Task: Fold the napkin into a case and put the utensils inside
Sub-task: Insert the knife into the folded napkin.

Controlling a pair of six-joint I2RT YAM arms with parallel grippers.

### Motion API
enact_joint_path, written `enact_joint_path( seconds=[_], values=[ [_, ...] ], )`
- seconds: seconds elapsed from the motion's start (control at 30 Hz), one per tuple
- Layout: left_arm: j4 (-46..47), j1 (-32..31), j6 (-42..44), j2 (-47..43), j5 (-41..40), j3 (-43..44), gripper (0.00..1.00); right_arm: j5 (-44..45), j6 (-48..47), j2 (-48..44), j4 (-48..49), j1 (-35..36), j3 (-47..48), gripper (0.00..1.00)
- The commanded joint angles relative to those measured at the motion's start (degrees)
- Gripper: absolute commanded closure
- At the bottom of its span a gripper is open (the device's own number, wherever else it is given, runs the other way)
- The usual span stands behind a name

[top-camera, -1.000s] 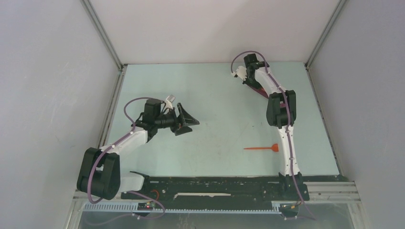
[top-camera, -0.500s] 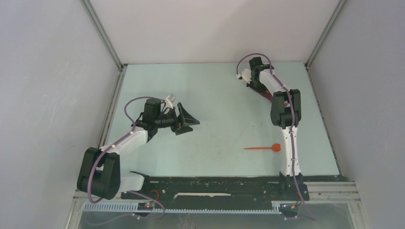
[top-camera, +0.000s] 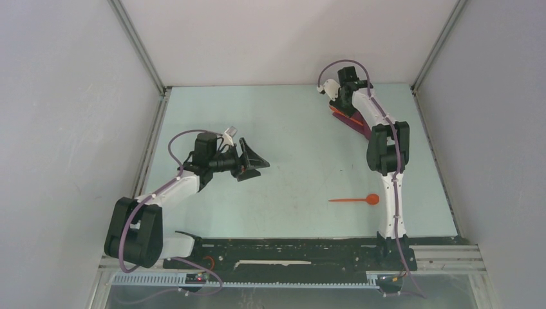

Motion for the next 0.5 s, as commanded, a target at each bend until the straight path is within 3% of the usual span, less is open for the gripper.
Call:
enact_joint_path(
  seconds=[0.0, 0.47],
  values=[
    [2.9, 0.1, -0.4, 0.5, 1.7, 0.3, 0.14, -1.1, -0.4, 1.3, -0.4, -0.1, 6.0, 0.61],
    [3.3, 0.2, -1.2, 0.6, 1.2, 0.8, 0.14, -3.8, -2.0, 7.6, -2.7, -0.4, 11.9, 0.59]
  ],
)
